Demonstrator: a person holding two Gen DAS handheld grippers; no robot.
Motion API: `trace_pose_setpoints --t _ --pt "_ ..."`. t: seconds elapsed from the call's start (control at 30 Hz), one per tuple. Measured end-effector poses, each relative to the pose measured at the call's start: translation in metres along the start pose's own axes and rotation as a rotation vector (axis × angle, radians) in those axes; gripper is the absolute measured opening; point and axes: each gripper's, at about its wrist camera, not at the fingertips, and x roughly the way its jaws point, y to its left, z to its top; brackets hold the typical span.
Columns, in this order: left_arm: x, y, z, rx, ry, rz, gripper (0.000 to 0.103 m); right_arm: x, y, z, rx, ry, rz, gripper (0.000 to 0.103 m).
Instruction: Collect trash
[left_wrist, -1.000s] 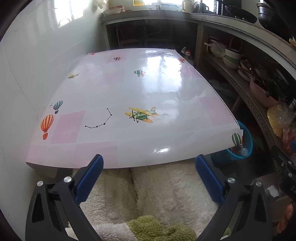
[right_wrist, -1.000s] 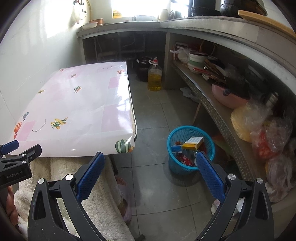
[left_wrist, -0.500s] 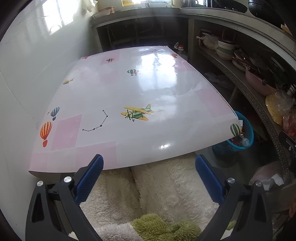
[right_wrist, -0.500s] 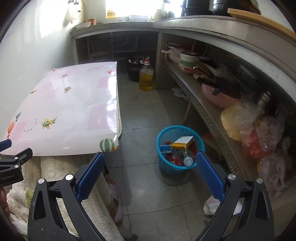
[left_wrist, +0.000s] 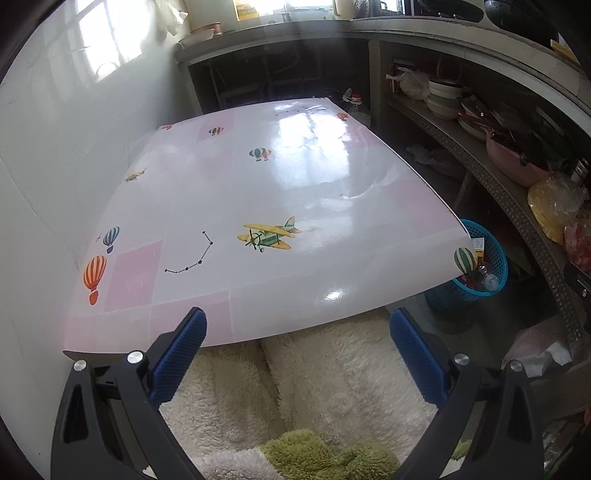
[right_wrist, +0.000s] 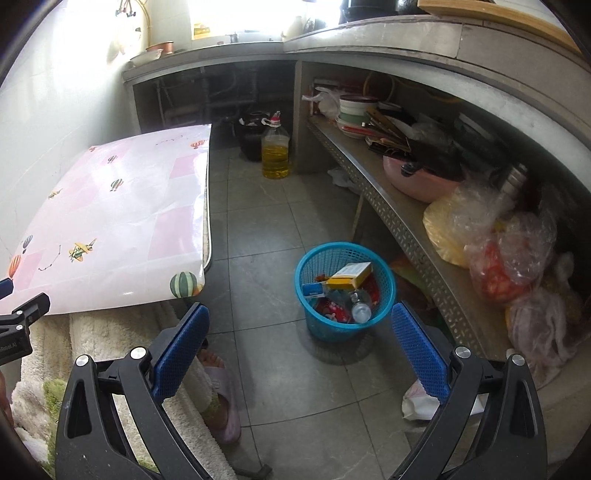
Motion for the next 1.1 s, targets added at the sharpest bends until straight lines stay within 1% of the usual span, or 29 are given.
trace_pose_setpoints --t 0.8,1.1 --pt "-0.0023 -0.0068 0.0013 0.006 0.006 -0.035 0.097 0.0 0.0025 0.0017 -0.028 -0.014 0.02 0.095" --pt "0.0004 -0.0036 0.0013 -0.003 0.022 -0.049 0.097 0.0014 0.0019 0.0013 -0.033 -0.01 0.024 0.095"
